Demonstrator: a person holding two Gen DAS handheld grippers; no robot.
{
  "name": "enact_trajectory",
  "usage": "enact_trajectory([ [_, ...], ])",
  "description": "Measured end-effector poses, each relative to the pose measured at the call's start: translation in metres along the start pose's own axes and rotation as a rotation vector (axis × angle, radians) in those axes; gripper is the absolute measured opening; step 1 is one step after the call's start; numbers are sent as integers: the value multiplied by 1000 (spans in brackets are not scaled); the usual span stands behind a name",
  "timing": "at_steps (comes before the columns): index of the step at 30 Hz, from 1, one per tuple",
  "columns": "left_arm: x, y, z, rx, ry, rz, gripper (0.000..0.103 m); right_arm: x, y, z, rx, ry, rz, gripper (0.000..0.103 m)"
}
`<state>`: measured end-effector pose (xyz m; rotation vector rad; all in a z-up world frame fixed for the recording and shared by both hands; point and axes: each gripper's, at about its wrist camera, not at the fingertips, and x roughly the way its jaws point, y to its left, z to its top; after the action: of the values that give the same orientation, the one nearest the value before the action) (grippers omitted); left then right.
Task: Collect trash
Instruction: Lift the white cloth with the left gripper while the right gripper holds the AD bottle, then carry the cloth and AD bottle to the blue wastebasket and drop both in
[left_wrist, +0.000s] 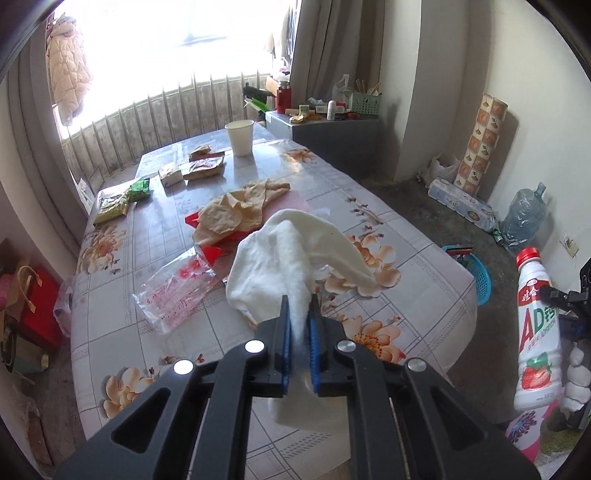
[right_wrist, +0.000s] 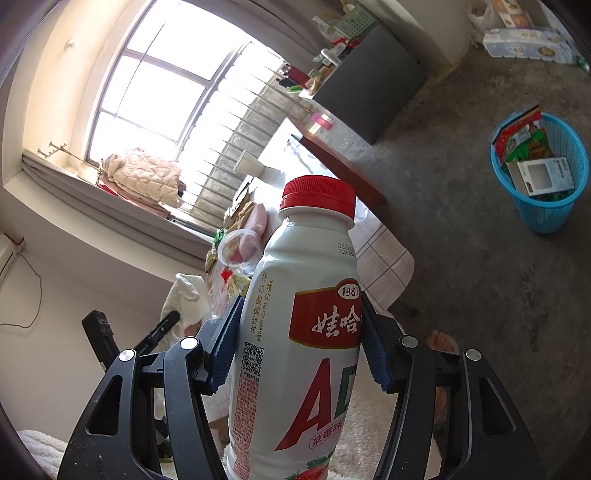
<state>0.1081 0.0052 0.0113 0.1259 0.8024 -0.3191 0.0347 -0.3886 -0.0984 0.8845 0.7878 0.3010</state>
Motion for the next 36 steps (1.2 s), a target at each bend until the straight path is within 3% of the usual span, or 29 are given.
enact_trajectory([
  [5,-13,-27,24,35,-54,-115,8,-10,2,-1,-7,-29,-3,56],
  [16,6,-122,72,180,-76,-361,8,-30,-5,1,16,-113,-29,56],
  [21,31,-174,95,240,-40,-450,8,-50,-24,4,44,-187,-112,56],
  [25,69,-225,114,272,36,-522,8,-85,-52,8,89,-313,-282,56],
  [30,141,-301,134,276,206,-600,8,-119,-96,12,186,-443,-499,56],
  [33,201,-346,136,270,353,-601,8,-123,-127,13,267,-470,-521,56],
  [36,252,-390,132,314,431,-560,8,-118,-153,13,341,-477,-535,56],
])
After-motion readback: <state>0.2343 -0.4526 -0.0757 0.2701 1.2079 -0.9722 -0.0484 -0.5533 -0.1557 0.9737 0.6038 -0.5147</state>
